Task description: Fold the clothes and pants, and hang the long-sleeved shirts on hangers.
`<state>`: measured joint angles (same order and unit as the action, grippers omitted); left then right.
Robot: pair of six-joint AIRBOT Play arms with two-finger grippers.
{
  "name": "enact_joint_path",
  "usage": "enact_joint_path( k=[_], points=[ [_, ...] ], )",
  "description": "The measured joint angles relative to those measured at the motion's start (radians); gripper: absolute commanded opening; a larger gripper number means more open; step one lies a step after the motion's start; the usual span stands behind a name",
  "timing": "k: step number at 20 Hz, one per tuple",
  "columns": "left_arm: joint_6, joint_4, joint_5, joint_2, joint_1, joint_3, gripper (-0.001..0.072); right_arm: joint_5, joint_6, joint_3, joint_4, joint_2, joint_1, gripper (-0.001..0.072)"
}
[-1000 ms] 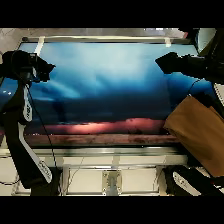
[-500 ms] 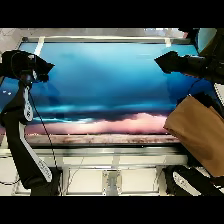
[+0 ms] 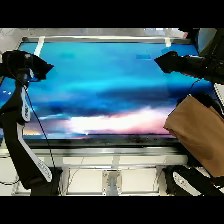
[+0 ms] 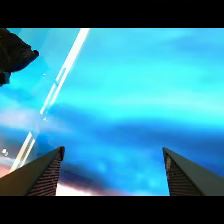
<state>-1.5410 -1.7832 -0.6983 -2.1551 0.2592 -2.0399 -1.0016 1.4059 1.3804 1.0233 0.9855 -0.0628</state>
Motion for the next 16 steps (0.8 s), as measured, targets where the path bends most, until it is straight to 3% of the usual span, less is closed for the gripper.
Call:
enact_joint_path(
  k=[4, 8, 12, 16],
  points=[
    [-0.001, 0.011, -0.13, 0.175, -0.045, 0.0, 0.0045, 0.0, 0.0, 0.0, 0.01, 0.0, 0.0, 0.0691],
    [0.035, 0.111, -0.331, 0.375, -0.158, 0.0, 0.0045, -0.003, 0.0, 0.001, 0.132, -0.005, 0.0, 0.069],
    [0.058, 0.306, -0.506, 0.509, -0.344, 0.011, 0.0045, -0.036, -0.002, 0.001, 0.309, -0.008, 0.0, 0.0689],
    [0.068, 0.444, -0.589, 0.535, -0.599, 0.063, 0.0046, -0.099, -0.004, 0.001, 0.48, -0.007, 0.001, 0.0689]
  ],
)
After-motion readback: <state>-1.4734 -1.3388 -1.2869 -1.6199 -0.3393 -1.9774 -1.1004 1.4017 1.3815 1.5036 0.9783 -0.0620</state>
